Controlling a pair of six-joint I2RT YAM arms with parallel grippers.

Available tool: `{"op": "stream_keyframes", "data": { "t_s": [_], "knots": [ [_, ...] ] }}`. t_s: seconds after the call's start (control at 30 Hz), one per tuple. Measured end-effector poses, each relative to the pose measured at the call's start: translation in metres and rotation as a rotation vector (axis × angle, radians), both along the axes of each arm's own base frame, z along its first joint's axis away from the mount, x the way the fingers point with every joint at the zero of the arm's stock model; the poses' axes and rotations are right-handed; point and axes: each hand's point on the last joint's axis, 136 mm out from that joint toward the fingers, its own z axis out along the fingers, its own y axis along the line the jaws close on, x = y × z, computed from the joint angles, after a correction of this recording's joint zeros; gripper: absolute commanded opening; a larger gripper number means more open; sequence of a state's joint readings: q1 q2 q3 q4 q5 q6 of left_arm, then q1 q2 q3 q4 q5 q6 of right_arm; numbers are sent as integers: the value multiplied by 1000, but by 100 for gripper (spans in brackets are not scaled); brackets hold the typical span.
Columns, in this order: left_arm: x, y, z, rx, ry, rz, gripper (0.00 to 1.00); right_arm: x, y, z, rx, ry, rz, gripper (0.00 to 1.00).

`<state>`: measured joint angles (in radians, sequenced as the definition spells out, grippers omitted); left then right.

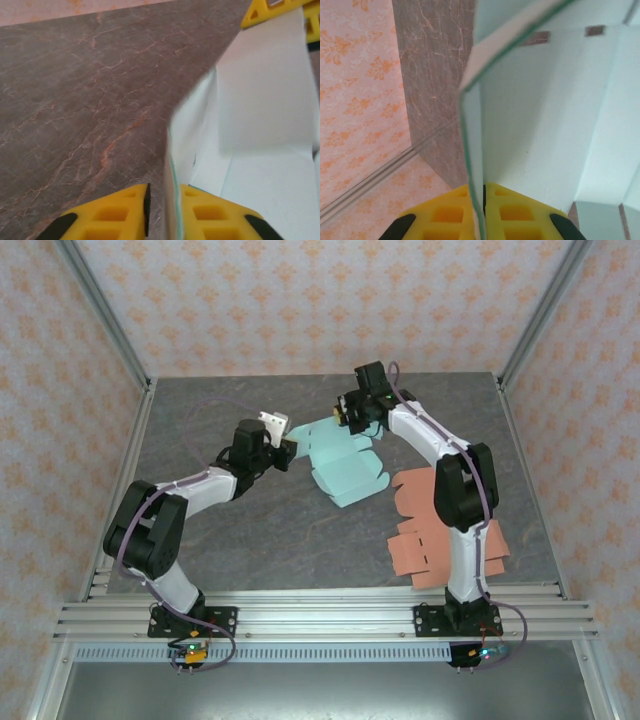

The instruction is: Fold the paper box

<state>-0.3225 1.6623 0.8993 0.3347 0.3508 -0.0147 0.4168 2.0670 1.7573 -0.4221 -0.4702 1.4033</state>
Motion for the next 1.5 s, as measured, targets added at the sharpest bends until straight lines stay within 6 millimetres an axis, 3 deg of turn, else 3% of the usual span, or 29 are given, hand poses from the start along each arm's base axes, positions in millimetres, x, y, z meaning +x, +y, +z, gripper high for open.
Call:
{"op": "stream_keyframes", "data": {
  "t_s": [0.1,0.23,0.43,0.5,0.77,1.0,1.33,1.5],
  "knots": [
    [0,11,0,-24,4,26,39,-8,1,-12,3,7,-4,6],
    [-14,32,1,-56,14,63,40,-14,4,-23,19,-19,-1,7],
    [-30,72,13,-116,-13,175,40,-11,8,-24,63,-110,18,7],
    [-30,77,16,-125,-18,189,40,-10,10,-21,77,-138,31,8],
    [-28,54,13,-223,5,117,41,-10,14,-7,123,-243,55,8],
    [-37,3,-15,-205,66,-47,40,-10,14,4,136,-317,68,8],
    [-29,-20,-22,-184,55,-112,30,-17,4,-12,94,-379,65,8],
    [-30,-26,-28,-178,60,-129,30,-18,1,-14,77,-416,60,8]
  ]
}}
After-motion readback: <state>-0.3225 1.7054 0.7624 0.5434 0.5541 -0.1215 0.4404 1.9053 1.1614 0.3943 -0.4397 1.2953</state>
